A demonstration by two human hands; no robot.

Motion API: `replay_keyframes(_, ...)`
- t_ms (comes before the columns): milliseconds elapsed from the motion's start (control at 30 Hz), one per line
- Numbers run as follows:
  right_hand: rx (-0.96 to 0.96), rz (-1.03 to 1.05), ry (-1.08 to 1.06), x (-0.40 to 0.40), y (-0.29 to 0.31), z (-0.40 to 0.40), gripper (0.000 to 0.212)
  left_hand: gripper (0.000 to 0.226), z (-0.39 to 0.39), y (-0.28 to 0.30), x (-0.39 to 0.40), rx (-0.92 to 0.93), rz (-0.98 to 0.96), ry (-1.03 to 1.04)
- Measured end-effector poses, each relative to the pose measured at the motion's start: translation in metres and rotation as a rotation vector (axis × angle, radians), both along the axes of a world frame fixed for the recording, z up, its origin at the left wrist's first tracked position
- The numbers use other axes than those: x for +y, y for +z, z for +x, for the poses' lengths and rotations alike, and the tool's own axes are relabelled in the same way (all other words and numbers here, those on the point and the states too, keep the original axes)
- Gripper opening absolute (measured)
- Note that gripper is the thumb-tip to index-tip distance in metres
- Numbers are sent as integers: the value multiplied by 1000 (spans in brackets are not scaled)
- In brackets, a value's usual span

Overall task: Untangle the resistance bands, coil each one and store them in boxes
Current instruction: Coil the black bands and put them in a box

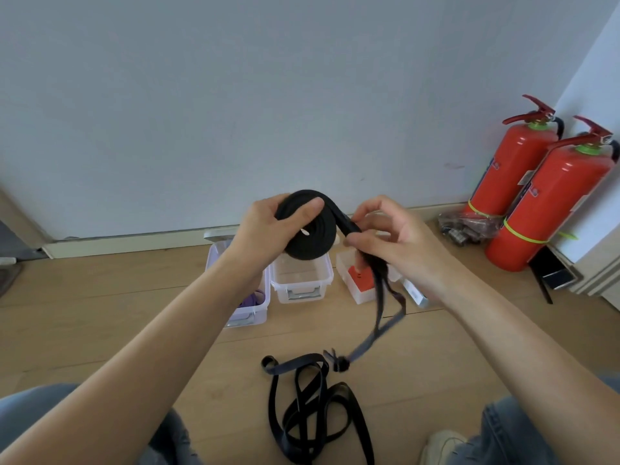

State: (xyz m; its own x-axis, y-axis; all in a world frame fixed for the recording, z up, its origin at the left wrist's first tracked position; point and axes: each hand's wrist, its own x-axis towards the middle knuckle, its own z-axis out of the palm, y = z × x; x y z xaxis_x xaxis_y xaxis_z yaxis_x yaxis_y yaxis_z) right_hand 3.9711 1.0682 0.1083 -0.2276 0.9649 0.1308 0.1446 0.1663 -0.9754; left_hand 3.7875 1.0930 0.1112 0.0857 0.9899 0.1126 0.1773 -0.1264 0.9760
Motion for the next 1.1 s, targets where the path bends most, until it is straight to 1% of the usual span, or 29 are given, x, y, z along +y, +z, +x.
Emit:
replay_keyframes(67,37,9,-53,-2,-8,-11,18,11,3,-5,-1,-74,-14,69)
replay_keyframes(133,14,23,-80,-2,-16,-21,20,12,6,-10,-4,-117,-37,125)
replay_keyframes(200,25,0,-87,-3,-19,-27,19,11,6,-12,-6,-112,-16,179)
replay_keyframes(267,90,-46,-95,-2,-20,-28,14,10,2,-13,-5,-98,29,216)
replay_keyframes(367,176,-69,-111,-3,-21,-32,7,4,0,-12,-6,-130,48,197)
replay_keyframes(400,194,-73,-118,-3,-22,-33,5,5,1,-12,-7,-141,53,186)
replay_keyframes(567,217,-100,-132,-5,-21,-38,13,5,4,-11,-7,-200,79,189)
replay_keyframes(633,276,-113,-88,-4,-21,-40,16,4,5,-9,-8,-259,75,217)
replay_keyframes(733,367,-122,-57,-5,-22,-47,22,6,7,-9,-9,-425,-1,242)
replay_keyframes(800,394,-127,-61,-4,-24,-50,24,7,10,-12,-11,-461,-45,226)
replay_keyframes(867,362,-114,-89,-2,-23,-47,23,8,9,-12,-11,-418,-49,184)
replay_keyframes(900,305,-92,-106,0,-20,-42,23,10,5,-11,-9,-359,-47,140)
replay_keyframes(967,102,6,-124,4,-14,-32,23,15,-8,-7,-4,-147,-55,7)
replay_keyframes(1033,-108,112,-76,5,-10,-27,25,19,-16,-5,-3,75,-84,-108)
replay_keyframes(1067,-166,130,-50,4,-10,-28,27,19,-17,-5,-4,140,-91,-127)
replay_keyframes(1100,-185,122,-39,3,-11,-29,28,19,-16,-6,-5,170,-89,-120)
